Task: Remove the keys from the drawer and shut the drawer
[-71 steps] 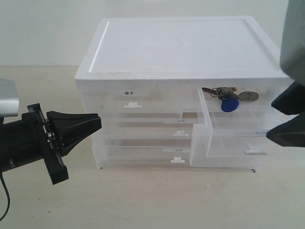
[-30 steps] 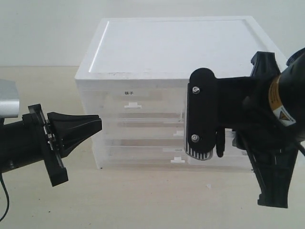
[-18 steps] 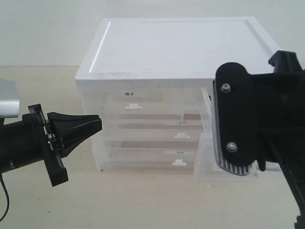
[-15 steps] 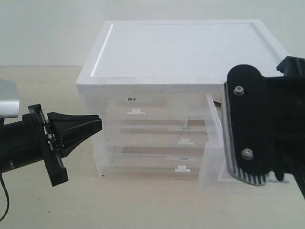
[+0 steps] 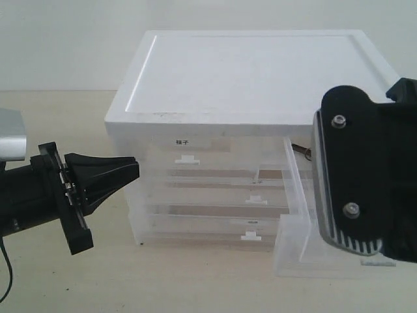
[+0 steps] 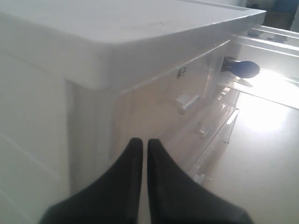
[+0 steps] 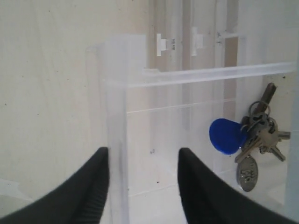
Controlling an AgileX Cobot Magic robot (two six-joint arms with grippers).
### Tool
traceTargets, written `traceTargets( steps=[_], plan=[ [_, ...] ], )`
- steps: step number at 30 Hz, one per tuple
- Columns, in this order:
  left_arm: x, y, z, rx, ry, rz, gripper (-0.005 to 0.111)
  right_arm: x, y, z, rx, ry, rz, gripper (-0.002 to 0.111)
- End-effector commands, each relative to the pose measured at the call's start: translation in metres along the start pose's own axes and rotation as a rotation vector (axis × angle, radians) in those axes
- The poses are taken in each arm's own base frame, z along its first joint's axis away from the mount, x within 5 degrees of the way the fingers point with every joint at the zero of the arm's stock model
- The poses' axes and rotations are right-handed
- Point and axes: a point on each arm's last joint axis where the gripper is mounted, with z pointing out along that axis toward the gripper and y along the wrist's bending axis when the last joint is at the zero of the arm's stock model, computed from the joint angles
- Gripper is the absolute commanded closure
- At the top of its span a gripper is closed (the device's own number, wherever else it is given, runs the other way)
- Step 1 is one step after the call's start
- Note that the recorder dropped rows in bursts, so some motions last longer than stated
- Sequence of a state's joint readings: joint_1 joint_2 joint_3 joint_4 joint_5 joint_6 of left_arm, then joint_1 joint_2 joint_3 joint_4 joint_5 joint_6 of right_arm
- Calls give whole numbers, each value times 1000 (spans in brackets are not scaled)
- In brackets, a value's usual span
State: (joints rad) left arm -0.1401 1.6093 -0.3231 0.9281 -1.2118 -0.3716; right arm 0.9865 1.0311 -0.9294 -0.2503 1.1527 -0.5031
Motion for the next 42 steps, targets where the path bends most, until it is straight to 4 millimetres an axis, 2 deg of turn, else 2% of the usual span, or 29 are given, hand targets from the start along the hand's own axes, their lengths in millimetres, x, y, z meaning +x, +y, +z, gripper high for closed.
traceTargets(
  steps=[1, 6, 10, 15, 21, 27, 30, 31, 33, 34, 37, 42],
  plan=[
    [-1, -1, 2, 8, -10, -2, 102, 0, -6, -5, 60, -15, -10, 56],
    [-1, -1, 2, 8, -10, -2, 102, -2, -9, -9, 85, -46, 69, 59],
    [-1, -1, 2, 8, -10, -2, 102, -8, -18, -26, 118, -101, 140, 59],
    [-1, -1, 2, 8, -10, -2, 102, -8, -17, -40, 92, -144, 167, 59],
    [-1, -1, 2, 8, -10, -2, 102, -3, -33, -36, 246, -77, 371, 59],
    [-1, -1, 2, 12, -8, 0, 102, -13, -36, -15, 231, -16, 482, 59],
    [-1, -1, 2, 12, -8, 0, 102, -14, -29, 13, 208, 50, 510, 59],
    [-1, -1, 2, 12, -8, 0, 102, -12, -28, 25, 257, 26, 525, 59],
    [-1, -1, 2, 12, -8, 0, 102, -7, -32, 35, 388, -25, 614, 59],
    [-1, -1, 2, 12, -8, 0, 102, -6, -31, 39, 399, -25, 617, 59],
    [-1, -1, 2, 10, -9, -3, 102, -1, -28, 52, 294, -71, 719, 59],
    [-1, -1, 2, 12, -9, -12, 102, 12, -39, 60, 305, -96, 818, 59]
  ],
)
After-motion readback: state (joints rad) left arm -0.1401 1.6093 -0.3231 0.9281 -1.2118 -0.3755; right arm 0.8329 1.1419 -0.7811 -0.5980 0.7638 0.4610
